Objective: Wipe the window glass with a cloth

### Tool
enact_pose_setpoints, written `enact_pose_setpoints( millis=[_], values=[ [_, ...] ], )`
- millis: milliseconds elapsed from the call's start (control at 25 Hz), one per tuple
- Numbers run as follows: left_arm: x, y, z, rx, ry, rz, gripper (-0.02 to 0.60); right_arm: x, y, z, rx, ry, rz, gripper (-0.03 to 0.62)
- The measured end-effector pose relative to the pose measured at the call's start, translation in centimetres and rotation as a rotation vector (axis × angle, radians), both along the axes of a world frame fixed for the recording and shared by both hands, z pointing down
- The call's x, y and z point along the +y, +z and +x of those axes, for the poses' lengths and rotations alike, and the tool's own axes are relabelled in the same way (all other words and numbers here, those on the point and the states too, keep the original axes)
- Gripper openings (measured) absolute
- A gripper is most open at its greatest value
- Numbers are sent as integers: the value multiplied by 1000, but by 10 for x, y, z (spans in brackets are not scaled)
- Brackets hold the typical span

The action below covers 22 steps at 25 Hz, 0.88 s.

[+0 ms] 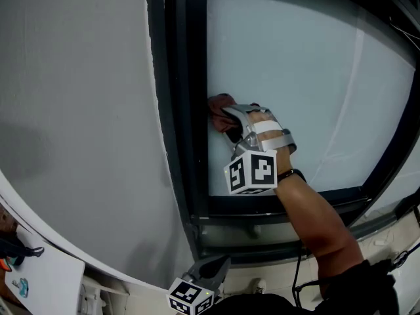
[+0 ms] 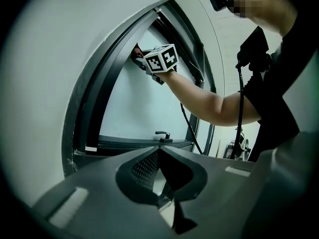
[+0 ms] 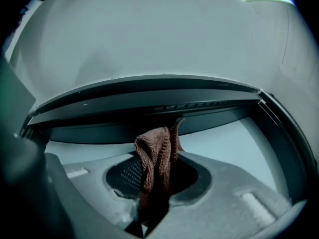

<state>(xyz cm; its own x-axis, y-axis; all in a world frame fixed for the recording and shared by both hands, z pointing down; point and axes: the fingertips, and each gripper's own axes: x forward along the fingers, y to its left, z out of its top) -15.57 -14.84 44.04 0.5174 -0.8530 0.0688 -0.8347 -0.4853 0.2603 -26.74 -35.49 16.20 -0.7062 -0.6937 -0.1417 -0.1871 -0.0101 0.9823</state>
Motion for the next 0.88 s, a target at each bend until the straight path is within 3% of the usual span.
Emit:
enact_pose_setpoints(
  millis=[400, 880],
  values=[
    [0, 14, 2, 43, 10, -41, 17, -3, 31, -5, 5, -14, 23, 84],
    [8, 23, 1, 52, 19, -60, 17, -2, 91, -5, 63, -13, -61, 84]
  ],
)
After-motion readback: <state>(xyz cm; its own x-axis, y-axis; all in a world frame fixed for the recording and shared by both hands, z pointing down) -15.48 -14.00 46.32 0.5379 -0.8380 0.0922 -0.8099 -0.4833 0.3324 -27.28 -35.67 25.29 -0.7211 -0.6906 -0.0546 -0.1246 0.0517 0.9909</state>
